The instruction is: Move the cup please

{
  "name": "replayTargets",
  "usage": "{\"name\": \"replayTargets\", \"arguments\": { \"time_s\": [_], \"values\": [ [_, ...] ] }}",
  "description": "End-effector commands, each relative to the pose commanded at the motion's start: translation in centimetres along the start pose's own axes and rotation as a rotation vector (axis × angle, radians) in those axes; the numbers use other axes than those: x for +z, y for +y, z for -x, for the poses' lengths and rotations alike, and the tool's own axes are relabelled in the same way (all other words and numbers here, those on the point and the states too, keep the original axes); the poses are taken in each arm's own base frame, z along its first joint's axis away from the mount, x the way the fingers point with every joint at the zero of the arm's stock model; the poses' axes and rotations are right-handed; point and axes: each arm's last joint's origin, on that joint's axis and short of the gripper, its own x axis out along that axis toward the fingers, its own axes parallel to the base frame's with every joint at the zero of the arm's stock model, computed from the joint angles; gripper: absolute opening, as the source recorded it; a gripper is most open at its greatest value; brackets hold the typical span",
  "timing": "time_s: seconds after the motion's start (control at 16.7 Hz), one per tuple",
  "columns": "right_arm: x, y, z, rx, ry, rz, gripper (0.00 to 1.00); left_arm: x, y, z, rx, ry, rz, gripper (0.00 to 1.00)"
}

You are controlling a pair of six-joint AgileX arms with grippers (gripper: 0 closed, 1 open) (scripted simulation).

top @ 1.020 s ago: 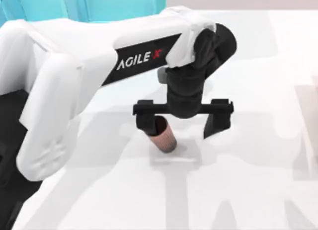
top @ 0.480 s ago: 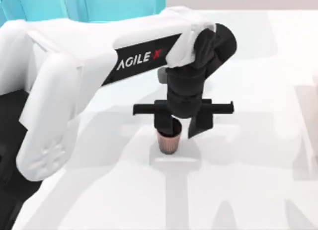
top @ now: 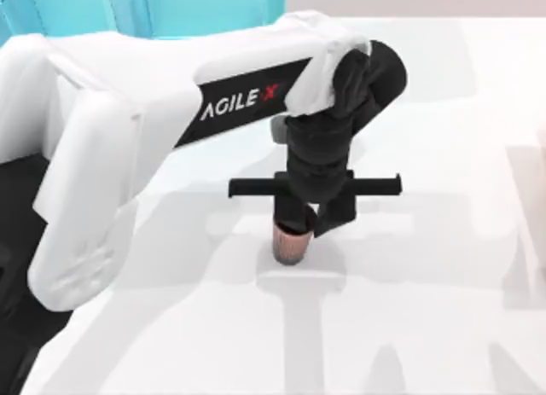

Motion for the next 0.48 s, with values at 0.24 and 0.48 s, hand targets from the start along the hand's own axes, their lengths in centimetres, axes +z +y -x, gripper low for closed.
{"name": "replayTargets", "arguments": {
  "time_s": [0.24, 0.48],
  "values": [
    [0.0, 0.0, 0.0, 0.000, 0.000, 0.000, 1.00, 0.1, 0.1, 0.0, 0.000, 0.001, 0.000, 0.00],
    [0.0, 0.0, 0.0, 0.000, 0.000, 0.000, 1.00, 1.8, 4.9, 1.4, -0.008, 0.014, 0.001, 0.00]
  ]
}}
